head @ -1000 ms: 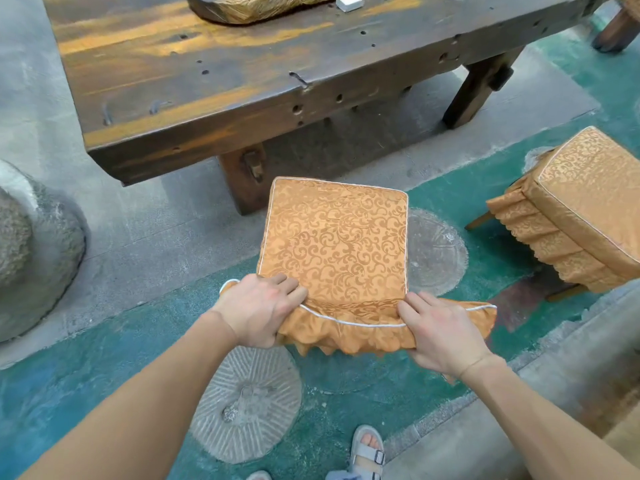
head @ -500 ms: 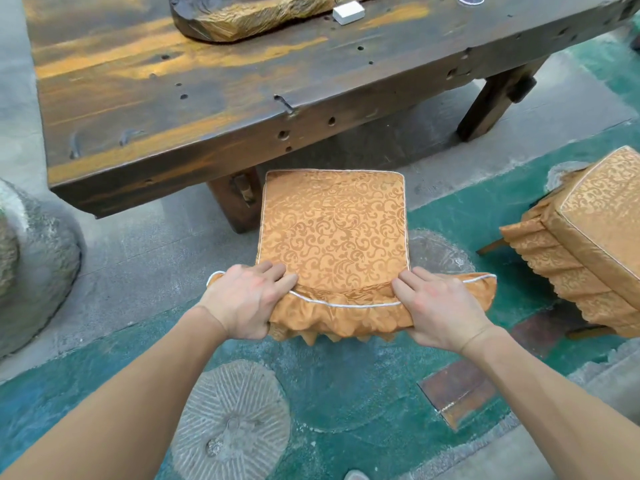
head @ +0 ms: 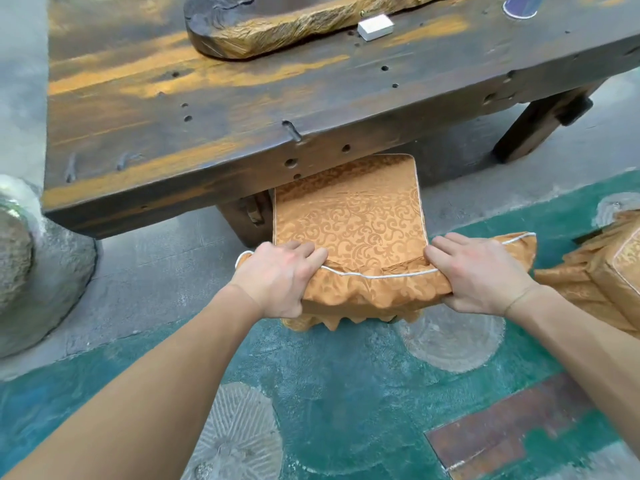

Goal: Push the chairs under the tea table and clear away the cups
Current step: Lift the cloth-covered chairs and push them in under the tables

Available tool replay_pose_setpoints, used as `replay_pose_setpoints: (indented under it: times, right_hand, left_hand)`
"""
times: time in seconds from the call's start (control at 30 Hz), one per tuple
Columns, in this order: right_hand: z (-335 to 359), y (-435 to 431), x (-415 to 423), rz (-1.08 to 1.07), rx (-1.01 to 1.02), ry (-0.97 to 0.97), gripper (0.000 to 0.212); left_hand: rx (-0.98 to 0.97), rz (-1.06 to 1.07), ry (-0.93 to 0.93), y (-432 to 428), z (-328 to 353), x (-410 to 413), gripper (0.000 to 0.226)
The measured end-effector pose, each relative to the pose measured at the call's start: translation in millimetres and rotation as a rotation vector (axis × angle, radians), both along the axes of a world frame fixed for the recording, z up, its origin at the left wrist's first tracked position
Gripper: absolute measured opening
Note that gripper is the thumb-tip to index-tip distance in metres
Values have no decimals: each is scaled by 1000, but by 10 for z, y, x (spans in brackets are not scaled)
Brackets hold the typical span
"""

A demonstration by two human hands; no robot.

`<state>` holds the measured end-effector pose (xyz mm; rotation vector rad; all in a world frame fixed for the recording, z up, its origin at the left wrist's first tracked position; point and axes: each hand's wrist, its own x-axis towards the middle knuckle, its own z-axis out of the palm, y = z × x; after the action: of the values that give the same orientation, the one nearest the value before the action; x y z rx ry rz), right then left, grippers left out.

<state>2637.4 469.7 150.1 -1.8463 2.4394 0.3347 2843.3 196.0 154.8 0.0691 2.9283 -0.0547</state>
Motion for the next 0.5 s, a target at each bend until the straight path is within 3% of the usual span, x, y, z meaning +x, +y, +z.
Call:
replay_pose_setpoints:
  times: [0.5]
  right_hand:
    - [57,-522,-1074,58,14,0,51]
  left_hand:
    - [10,83,-28,-369,59,-927,45]
